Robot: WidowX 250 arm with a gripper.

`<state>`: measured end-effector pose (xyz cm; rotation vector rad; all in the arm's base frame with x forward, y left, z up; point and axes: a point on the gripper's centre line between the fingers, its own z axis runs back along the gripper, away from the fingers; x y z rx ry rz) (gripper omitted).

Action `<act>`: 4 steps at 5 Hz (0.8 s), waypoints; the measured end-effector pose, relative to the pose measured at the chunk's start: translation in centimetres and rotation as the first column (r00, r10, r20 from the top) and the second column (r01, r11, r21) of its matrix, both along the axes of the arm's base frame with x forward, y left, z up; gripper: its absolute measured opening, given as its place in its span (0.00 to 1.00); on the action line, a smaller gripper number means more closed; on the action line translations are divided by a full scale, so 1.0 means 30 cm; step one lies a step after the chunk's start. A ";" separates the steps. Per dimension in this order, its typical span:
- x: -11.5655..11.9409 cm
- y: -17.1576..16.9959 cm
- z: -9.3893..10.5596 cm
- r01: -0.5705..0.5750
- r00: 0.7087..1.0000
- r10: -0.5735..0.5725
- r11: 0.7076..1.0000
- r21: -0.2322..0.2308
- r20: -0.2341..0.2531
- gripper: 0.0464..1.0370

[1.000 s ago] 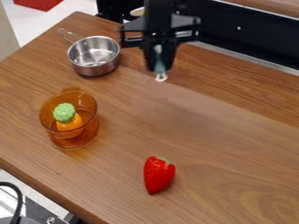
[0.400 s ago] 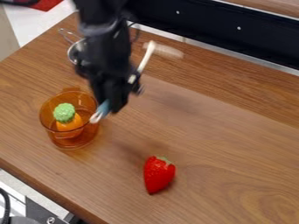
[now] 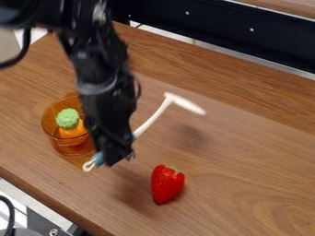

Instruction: Move the blue and white spatula to bottom left corner of the table

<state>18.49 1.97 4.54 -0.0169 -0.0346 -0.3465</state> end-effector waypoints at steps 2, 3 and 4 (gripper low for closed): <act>0.005 0.002 -0.066 -0.153 0.984 0.149 0.988 0.032 0.093 0.19; 0.010 0.007 -0.089 -0.208 0.974 0.204 0.978 0.035 0.096 0.19; 0.010 0.011 -0.113 -0.252 0.965 0.249 0.967 0.039 0.078 0.19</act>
